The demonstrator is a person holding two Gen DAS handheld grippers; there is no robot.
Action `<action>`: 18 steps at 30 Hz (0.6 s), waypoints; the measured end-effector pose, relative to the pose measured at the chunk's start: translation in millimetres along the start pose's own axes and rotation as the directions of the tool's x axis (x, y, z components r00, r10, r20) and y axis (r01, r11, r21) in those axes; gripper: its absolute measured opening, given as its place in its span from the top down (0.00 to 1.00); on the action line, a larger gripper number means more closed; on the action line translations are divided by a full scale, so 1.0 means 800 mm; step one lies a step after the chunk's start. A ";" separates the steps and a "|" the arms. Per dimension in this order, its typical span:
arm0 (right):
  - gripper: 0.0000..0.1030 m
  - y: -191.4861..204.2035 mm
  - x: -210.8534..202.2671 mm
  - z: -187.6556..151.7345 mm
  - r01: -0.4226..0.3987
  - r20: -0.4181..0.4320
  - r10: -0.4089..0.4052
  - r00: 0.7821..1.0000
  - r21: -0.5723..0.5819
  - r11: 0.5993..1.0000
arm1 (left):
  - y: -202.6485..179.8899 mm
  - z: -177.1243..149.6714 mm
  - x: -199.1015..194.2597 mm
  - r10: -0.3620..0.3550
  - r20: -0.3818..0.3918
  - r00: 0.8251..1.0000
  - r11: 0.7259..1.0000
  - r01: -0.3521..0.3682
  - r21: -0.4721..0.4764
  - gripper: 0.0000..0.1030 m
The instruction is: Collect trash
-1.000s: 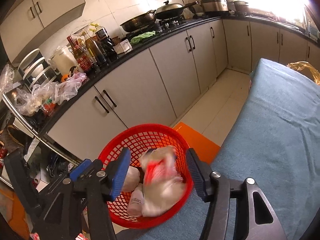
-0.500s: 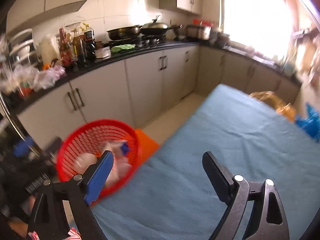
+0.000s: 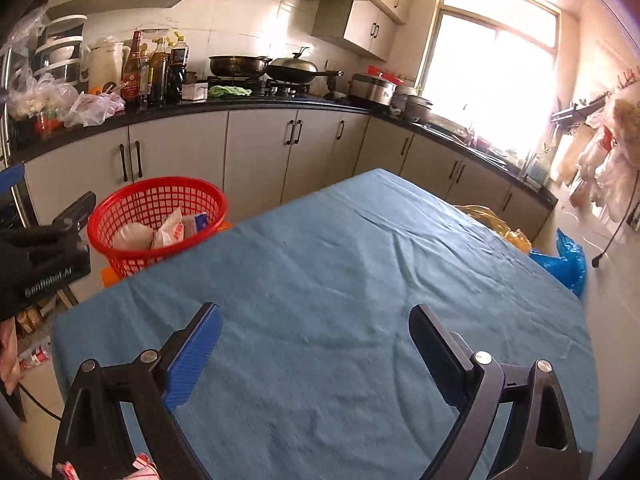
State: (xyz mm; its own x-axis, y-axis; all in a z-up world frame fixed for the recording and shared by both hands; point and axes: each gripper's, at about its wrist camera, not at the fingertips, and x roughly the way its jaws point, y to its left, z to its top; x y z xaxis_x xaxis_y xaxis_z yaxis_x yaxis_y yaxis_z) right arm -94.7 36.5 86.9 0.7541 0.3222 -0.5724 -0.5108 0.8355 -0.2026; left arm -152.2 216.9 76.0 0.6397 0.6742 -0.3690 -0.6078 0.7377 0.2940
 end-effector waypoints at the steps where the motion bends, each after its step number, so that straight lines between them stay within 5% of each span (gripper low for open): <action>1: 0.06 -0.004 -0.005 -0.004 0.003 0.004 -0.003 1.000 0.008 1.000 | -0.003 -0.004 -0.004 -0.009 -0.007 1.000 1.000 0.009 -0.005 0.00; 18: 0.06 -0.021 -0.008 -0.037 0.050 -0.007 -0.050 0.999 0.068 0.996 | -0.036 -0.018 -0.005 -0.117 -0.072 0.990 0.993 0.118 0.011 0.00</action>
State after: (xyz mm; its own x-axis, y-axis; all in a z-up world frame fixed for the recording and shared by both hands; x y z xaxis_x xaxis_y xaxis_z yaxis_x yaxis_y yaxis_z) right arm -103.2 7.3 70.7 0.7756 0.2772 -0.5671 -0.4429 0.8791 -0.1761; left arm -143.8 192.8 56.4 0.6707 0.5789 -0.4638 -0.5230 0.8124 0.2577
